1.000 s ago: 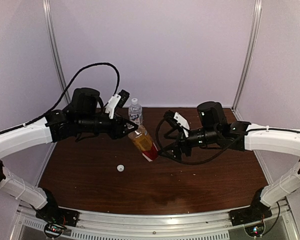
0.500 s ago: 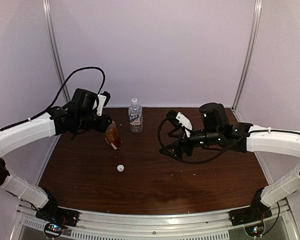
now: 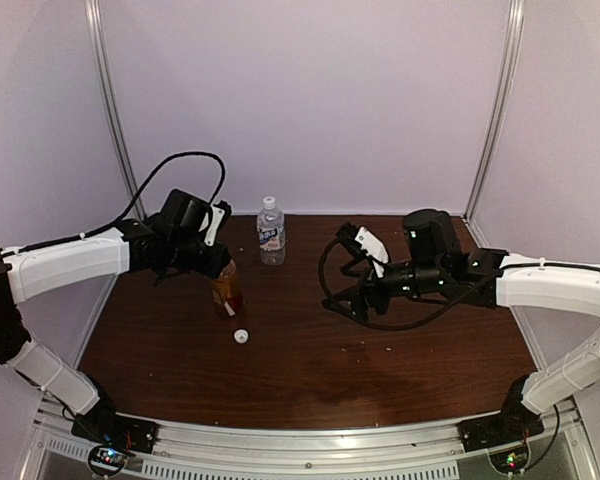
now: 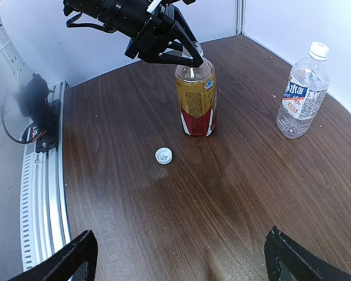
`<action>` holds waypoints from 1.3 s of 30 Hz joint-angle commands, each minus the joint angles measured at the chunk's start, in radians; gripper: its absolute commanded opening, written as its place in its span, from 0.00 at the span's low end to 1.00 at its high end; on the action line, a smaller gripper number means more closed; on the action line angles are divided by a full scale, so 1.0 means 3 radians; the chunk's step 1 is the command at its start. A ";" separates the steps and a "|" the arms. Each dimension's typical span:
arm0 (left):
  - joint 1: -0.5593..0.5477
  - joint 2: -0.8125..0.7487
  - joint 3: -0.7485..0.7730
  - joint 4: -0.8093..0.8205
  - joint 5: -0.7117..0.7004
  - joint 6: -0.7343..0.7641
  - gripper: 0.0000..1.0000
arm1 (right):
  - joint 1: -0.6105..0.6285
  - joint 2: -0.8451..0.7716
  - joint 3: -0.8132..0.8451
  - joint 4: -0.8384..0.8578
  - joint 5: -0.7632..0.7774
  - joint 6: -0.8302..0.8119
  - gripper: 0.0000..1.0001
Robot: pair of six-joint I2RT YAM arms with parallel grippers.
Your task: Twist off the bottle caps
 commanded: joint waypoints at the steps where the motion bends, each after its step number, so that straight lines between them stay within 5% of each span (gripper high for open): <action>1: 0.0029 0.0040 -0.0032 0.0141 0.0045 -0.0054 0.09 | 0.0004 -0.0038 -0.0012 0.0041 0.0074 0.0014 1.00; 8: 0.0029 0.0066 -0.0023 0.0105 0.0024 -0.0065 0.42 | 0.0004 0.0006 0.0008 0.0028 0.0082 0.0014 1.00; 27: 0.0029 -0.0254 0.0261 0.0055 0.0051 -0.0006 0.95 | 0.0000 -0.0079 0.0020 -0.0024 0.0199 0.0053 1.00; 39: 0.0052 0.0181 0.1183 -0.0053 0.0306 0.0104 0.98 | 0.0003 -0.0091 0.0150 0.0042 0.0539 0.0383 1.00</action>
